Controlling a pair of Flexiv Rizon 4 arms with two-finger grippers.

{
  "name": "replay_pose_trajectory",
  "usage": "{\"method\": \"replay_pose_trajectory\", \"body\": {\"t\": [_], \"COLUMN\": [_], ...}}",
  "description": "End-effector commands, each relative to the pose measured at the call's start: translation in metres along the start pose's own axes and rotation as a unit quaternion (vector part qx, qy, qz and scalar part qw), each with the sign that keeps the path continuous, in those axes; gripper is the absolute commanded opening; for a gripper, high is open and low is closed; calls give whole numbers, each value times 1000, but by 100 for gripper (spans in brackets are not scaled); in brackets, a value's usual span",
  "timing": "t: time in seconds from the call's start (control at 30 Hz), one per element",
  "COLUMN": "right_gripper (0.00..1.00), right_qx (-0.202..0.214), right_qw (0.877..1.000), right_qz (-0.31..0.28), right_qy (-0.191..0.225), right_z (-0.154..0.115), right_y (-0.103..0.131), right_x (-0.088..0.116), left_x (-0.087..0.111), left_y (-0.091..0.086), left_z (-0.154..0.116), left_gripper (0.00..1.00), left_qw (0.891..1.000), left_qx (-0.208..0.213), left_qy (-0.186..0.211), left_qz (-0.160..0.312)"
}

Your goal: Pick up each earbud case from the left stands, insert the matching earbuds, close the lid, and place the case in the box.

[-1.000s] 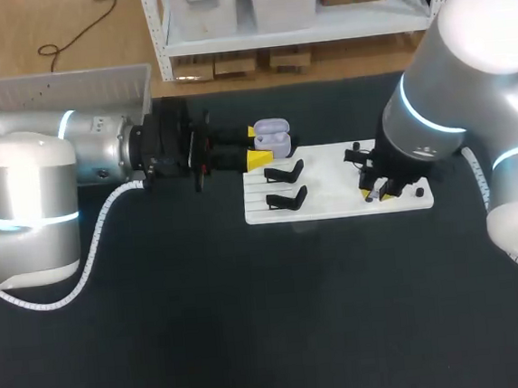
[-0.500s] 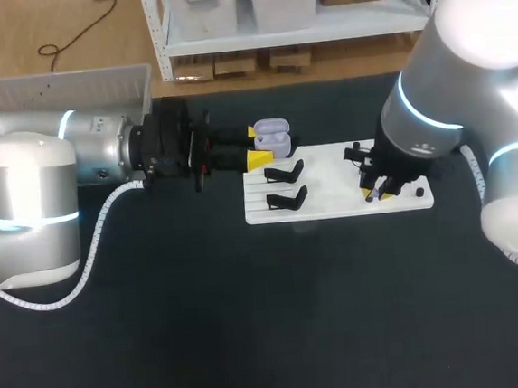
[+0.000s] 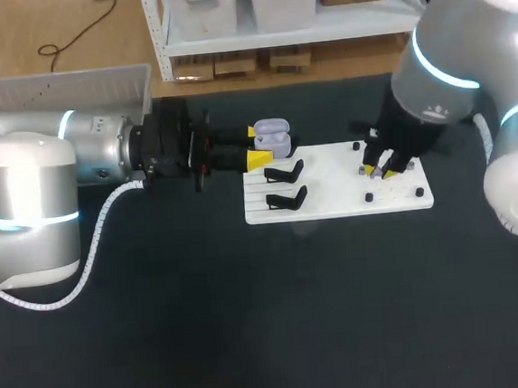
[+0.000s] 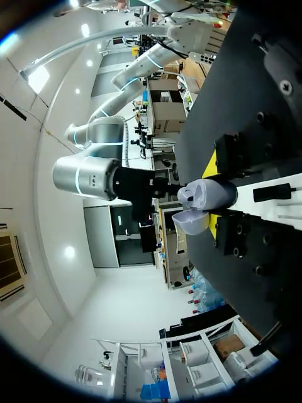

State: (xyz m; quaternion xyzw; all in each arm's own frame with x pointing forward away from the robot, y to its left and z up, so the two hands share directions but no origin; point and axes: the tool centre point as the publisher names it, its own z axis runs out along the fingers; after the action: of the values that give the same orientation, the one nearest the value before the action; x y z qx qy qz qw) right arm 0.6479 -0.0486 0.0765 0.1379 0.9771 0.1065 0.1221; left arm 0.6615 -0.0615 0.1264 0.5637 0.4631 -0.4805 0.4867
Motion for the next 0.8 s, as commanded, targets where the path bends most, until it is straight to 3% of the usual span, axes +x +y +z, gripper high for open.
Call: {"method": "replay_pose_trajectory", "body": {"t": [0.03, 0.27, 0.47, 0.6, 0.8], "right_gripper": [0, 0, 0, 0, 0], "right_qx": [15, 5, -10, -20, -6], "right_qw": [999, 997, 989, 980, 973], "right_qz": [-19, -74, -143, -186, -217], "right_qy": [26, 27, 45, 70, 81], "right_z": [-51, -105, -129, -135, -119], "right_y": [16, 53, 83, 103, 126], "right_x": [-2, 4, 19, 25, 27], "left_x": [0, 0, 0, 0, 0], "left_y": [-1, -1, -1, -1, -1], "left_z": [0, 0, 0, 0, 0], "left_gripper": [0, 0, 0, 0, 0], "left_qw": [1000, 1000, 1000, 1000, 1000], "left_qx": [-2, -2, -2, -2, -2], "left_qy": [0, 0, 0, 0, 0], "left_qz": [1, 1, 1, 1, 1]}}
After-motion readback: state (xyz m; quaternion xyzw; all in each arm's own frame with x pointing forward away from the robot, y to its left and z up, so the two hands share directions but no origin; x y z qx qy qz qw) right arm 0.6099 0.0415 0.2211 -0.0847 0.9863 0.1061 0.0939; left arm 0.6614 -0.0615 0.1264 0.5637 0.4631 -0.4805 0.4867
